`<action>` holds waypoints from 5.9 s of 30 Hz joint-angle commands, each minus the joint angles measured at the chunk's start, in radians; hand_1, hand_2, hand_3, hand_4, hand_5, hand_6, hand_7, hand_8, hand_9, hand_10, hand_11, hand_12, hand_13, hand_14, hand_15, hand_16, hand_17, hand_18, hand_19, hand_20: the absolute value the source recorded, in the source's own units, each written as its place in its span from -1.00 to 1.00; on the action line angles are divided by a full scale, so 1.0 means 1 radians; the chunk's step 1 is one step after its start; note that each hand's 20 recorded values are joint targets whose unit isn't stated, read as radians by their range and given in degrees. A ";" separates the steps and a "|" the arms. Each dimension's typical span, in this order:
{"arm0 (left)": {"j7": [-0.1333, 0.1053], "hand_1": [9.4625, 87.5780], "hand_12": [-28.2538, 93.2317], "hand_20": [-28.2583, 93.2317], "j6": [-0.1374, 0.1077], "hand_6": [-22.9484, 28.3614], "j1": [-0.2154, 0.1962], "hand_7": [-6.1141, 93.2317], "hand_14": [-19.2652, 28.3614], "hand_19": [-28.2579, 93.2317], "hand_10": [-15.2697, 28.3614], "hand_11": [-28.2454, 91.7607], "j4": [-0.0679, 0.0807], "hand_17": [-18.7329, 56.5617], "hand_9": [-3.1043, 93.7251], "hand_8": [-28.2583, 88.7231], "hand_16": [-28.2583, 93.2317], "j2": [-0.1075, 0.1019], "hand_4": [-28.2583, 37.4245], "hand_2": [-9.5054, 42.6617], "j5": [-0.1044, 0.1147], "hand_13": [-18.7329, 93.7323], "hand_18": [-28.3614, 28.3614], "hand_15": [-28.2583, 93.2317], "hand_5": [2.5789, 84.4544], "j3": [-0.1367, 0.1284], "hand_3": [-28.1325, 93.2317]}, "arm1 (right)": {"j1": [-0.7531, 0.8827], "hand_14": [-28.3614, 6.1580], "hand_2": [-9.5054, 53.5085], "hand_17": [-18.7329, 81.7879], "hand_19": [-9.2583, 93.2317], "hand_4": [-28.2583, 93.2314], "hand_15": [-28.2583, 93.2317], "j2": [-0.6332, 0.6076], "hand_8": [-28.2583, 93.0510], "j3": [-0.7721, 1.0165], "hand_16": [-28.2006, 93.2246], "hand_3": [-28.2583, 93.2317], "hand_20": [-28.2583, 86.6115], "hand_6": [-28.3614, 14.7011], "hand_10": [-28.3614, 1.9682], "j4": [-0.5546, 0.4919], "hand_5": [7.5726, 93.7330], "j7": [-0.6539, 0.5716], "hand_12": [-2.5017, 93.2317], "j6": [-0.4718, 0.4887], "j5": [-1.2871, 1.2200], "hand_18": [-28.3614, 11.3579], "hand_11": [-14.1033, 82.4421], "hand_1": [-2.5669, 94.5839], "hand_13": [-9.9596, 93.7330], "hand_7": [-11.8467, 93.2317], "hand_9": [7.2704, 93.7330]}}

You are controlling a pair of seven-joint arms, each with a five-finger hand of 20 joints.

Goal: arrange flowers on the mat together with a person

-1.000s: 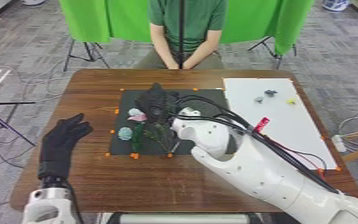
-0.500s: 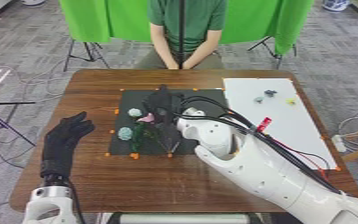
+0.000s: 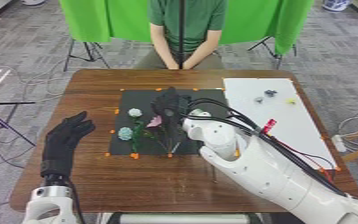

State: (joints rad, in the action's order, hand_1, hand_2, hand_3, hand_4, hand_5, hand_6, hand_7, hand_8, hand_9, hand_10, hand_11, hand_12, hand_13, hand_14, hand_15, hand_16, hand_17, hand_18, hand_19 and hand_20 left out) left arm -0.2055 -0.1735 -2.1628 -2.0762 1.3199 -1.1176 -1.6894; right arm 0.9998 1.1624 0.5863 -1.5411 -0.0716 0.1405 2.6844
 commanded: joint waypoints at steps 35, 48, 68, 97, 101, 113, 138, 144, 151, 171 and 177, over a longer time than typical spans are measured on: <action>-0.041 -0.64 -0.31 -0.26 0.090 0.11 0.071 -0.58 0.64 -0.36 0.37 -0.16 0.047 -0.29 0.07 -0.62 -0.54 0.020 -0.97 -0.36 -0.058 0.06 0.46 -0.11 0.12 0.067 0.56 | 1.125 -0.16 -0.54 -0.24 -0.70 -0.84 -0.39 0.259 -0.67 1.103 -0.31 0.75 -0.05 0.41 -0.07 -0.604 -0.19 0.297 -0.71 -0.120 -1.570 -0.41 -0.61 -0.87 -0.18 -0.60 -0.16; -0.053 -0.64 -0.31 -0.25 0.130 0.11 0.107 -0.58 0.64 -0.34 0.36 -0.17 0.058 -0.32 0.07 -0.62 -0.52 0.007 -0.95 -0.40 -0.073 0.05 0.50 -0.12 0.12 0.067 0.57 | 1.117 -0.13 -0.54 -0.24 -0.69 -0.84 -0.36 0.262 -0.67 1.102 -0.32 0.76 -0.04 0.39 -0.06 -0.608 -0.15 0.322 -0.70 -0.078 -1.550 -0.40 -0.59 -0.86 -0.17 -0.58 -0.12; -0.042 -0.61 -0.30 -0.25 0.131 0.10 0.081 -0.58 0.64 -0.33 0.35 -0.17 0.043 -0.33 0.06 -0.62 -0.51 0.028 -0.90 -0.44 -0.074 0.03 0.52 -0.12 0.10 0.046 0.55 | 1.119 -0.15 -0.51 -0.22 -0.65 -0.83 -0.33 0.259 -0.67 1.098 -0.28 0.75 0.00 0.36 -0.08 -0.614 -0.03 0.299 -0.68 -0.109 -1.574 -0.39 -0.58 -0.85 -0.09 -0.55 -0.01; -0.032 -0.60 -0.30 -0.25 0.124 0.10 0.078 -0.58 0.63 -0.33 0.34 -0.17 0.039 -0.33 0.06 -0.62 -0.51 0.027 -0.89 -0.45 -0.059 0.03 0.52 -0.12 0.10 0.034 0.55 | 1.132 -0.18 -0.49 -0.21 -0.62 -0.83 -0.32 0.267 -0.67 1.089 -0.24 0.75 0.02 0.34 -0.08 -0.621 0.01 0.287 -0.68 -0.131 -1.573 -0.39 -0.57 -0.83 -0.04 -0.54 0.03; -0.032 -0.60 -0.30 -0.25 0.123 0.10 0.075 -0.58 0.63 -0.33 0.34 -0.17 0.038 -0.33 0.06 -0.62 -0.51 0.028 -0.89 -0.45 -0.059 0.03 0.52 -0.12 0.10 0.033 0.55 | 1.130 -0.18 -0.49 -0.22 -0.62 -0.82 -0.32 0.265 -0.67 1.087 -0.24 0.75 0.02 0.33 -0.08 -0.618 0.01 0.286 -0.68 -0.129 -1.573 -0.39 -0.57 -0.84 -0.04 -0.54 0.03; -0.032 -0.60 -0.30 -0.25 0.124 0.10 0.079 -0.58 0.64 -0.33 0.34 -0.17 0.040 -0.33 0.06 -0.62 -0.51 0.028 -0.89 -0.45 -0.059 0.02 0.52 -0.12 0.10 0.033 0.55 | 1.128 -0.18 -0.50 -0.21 -0.63 -0.82 -0.32 0.261 -0.67 1.088 -0.23 0.76 0.02 0.33 -0.08 -0.616 0.01 0.291 -0.67 -0.131 -1.572 -0.39 -0.57 -0.84 -0.03 -0.54 0.03; -0.035 -0.61 -0.30 -0.25 0.096 0.10 0.045 -0.58 0.63 -0.33 0.35 -0.17 0.018 -0.33 0.06 -0.62 -0.51 0.026 -0.89 -0.45 -0.062 0.02 0.52 -0.12 0.10 0.028 0.55 | 0.343 -0.04 -1.00 -0.09 0.18 -0.87 -0.20 -0.280 -0.68 0.879 -0.12 0.70 0.27 0.33 -0.01 -0.134 -0.01 -0.122 -0.57 0.024 -0.246 -0.39 -0.56 -0.25 0.35 -0.51 -0.02; -0.035 -0.60 -0.30 -0.25 0.092 0.10 0.039 -0.59 0.63 -0.33 0.35 -0.17 0.014 -0.33 0.06 -0.62 -0.51 0.028 -0.89 -0.45 -0.063 0.02 0.52 -0.12 0.10 0.029 0.55 | 0.268 -0.01 -1.00 -0.08 0.21 -0.89 -0.17 -0.286 -0.68 0.808 -0.12 0.71 0.25 0.37 0.00 -0.027 0.00 -0.119 -0.56 0.193 -0.107 -0.39 -0.55 -0.22 0.36 -0.48 0.00; -0.032 -0.60 -0.30 -0.25 0.092 0.10 0.038 -0.58 0.63 -0.33 0.35 -0.17 0.013 -0.33 0.06 -0.62 -0.51 0.029 -0.89 -0.45 -0.063 0.02 0.52 -0.12 0.10 0.027 0.54 | 0.234 0.00 -1.00 -0.08 0.23 -0.90 -0.15 -0.273 -0.69 0.780 -0.12 0.72 0.25 0.43 0.02 0.067 -0.02 -0.128 -0.54 0.269 -0.067 -0.40 -0.51 -0.22 0.37 -0.46 0.05; -0.031 -0.61 -0.30 -0.25 0.101 0.10 0.051 -0.59 0.64 -0.33 0.34 -0.17 0.022 -0.34 0.06 -0.62 -0.51 0.030 -0.89 -0.45 -0.063 0.02 0.52 -0.12 0.10 0.032 0.55 | 0.230 0.11 -1.00 -0.04 0.32 -0.95 -0.08 -0.195 -0.72 0.750 -0.10 0.73 0.27 0.55 0.14 0.227 0.02 -0.134 -0.56 0.254 0.026 -0.43 -0.40 -0.12 0.51 -0.37 0.30; -0.029 -0.60 -0.30 -0.25 0.102 0.10 0.048 -0.59 0.63 -0.33 0.35 -0.18 0.022 -0.34 0.06 -0.62 -0.51 0.031 -0.89 -0.45 -0.062 0.02 0.52 -0.12 0.10 0.029 0.55 | 0.284 0.25 -1.00 -0.02 0.38 -0.99 -0.04 -0.180 -0.66 0.742 0.06 0.69 0.34 0.60 0.25 0.257 0.25 -0.178 -0.49 0.042 0.001 -0.42 -0.39 0.04 0.60 -0.32 0.49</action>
State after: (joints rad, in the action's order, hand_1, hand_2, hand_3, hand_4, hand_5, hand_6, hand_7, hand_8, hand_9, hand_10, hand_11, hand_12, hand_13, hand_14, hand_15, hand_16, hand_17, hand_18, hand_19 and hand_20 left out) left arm -0.2455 -0.0712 -2.1098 -2.0601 1.3426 -1.1823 -1.6586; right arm 1.2118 0.9649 1.3398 -1.3252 -0.2035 0.3736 2.6913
